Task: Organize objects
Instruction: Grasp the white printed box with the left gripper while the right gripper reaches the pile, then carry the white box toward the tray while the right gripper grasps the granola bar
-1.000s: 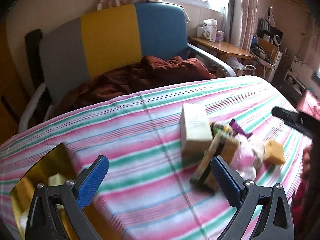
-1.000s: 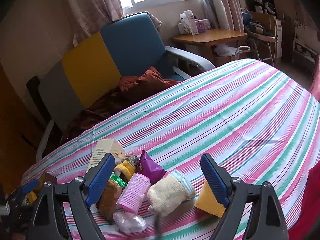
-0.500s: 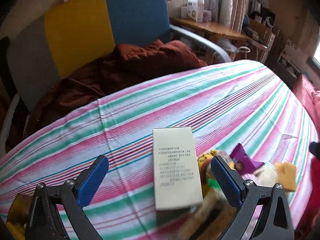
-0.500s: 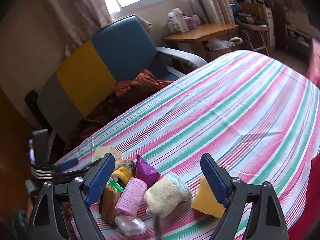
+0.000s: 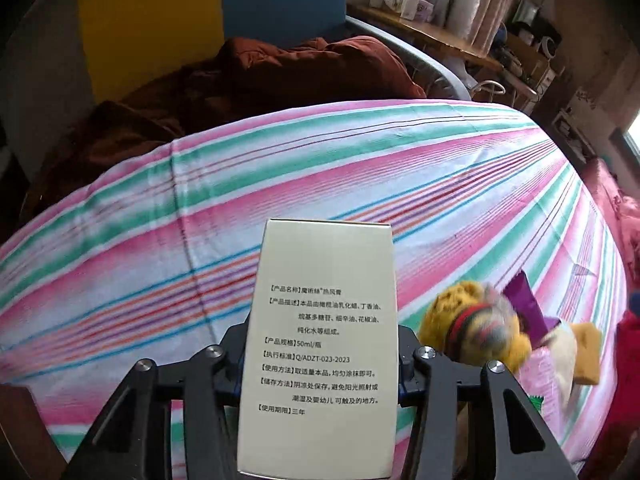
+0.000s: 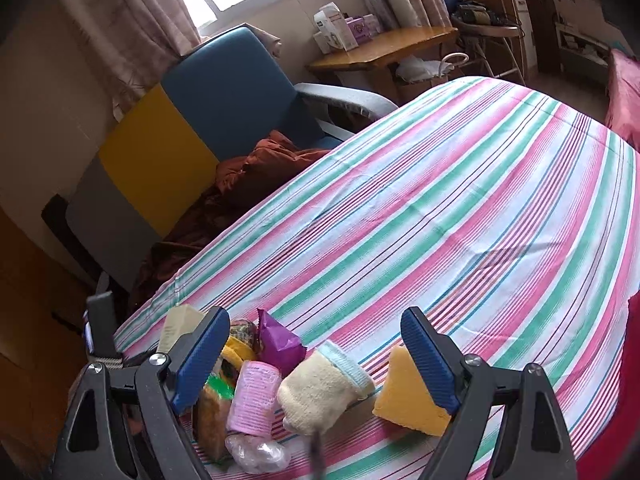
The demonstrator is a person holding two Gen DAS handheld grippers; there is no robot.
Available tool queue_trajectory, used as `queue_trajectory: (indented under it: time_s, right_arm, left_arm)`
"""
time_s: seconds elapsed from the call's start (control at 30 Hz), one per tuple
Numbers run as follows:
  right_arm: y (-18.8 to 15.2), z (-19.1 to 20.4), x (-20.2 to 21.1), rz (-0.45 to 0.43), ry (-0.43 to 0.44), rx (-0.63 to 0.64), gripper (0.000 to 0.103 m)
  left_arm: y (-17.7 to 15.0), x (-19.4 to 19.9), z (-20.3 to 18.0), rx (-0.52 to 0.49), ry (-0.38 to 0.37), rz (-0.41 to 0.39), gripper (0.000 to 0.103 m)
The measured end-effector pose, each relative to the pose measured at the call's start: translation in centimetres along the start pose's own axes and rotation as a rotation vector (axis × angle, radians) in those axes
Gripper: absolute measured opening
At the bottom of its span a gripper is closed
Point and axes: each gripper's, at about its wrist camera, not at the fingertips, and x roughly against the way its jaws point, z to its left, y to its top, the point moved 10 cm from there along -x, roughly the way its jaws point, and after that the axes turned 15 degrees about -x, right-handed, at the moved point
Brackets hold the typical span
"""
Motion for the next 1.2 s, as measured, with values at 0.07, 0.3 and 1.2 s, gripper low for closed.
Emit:
queue_trajectory:
  time_s: [0.07,0.3,1.2]
  right_arm:
    - [-0.3,0.2,-0.3,0.021,0.009,0.009,0.089]
    - [-5.9,5.2,-2.3,0.241,0.145,0.226,0.089]
    - [-16.6,7.6,-9.7,0.372,-0.149,0.197,0.084]
  left_arm:
    - [-0.9,0.6,0.4,0.013,0.007,0.001,0.051]
    - [-4.0,3.7,1.0,0.065,0.006,-0.021,0.050]
    - [-19.3,22.4,4.7,0.225,0.034,-0.299,0.051]
